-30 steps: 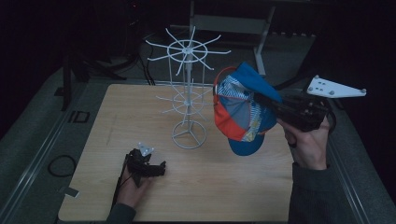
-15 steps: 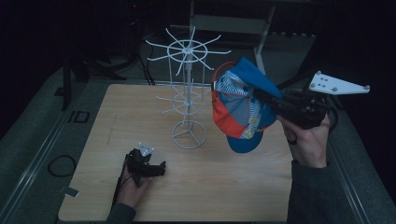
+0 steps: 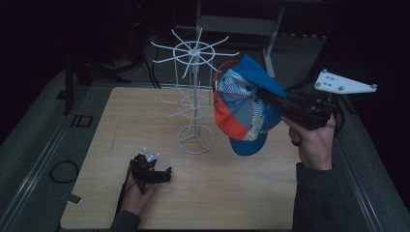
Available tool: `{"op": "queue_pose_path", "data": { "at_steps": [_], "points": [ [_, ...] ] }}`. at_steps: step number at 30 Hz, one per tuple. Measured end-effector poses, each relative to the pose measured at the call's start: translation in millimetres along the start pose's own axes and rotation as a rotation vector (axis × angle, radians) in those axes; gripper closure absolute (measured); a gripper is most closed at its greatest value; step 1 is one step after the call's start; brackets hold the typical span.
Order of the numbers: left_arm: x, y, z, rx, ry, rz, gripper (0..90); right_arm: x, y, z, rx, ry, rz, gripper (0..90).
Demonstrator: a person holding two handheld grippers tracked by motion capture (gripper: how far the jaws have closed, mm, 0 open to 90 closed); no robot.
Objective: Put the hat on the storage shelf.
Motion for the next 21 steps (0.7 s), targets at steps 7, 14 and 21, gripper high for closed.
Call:
{"op": "queue_pose_path", "data": {
  "at_steps": [7,14,21],
  "points": [
    [-0.1,0.1,0.3,0.000,-0.004,0.002,1.4,4.8,19.3,4.8,-0.007,0.011,-0.021,87.2],
    [-0.1,0.2,0.5,0.001,-0.006,0.003,1.4,17.5,45.4,14.6,0.016,0.041,-0.107,86.6],
    [0.2,0.0,0.4,0.001,-0.003,0.000,1.4,35.6,56.1,19.6,0.038,0.071,-0.184,51.2]
  ]
}}
Point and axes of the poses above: each handheld gripper's, and its own axes: y roughly forward along the jaws, x roughly out of its underside, z roughly to its right, the point moved 5 cm from there along y, roughly forward along the jaws, and after that the axes turned 12 degrees about -x, right-handed, at the moved point
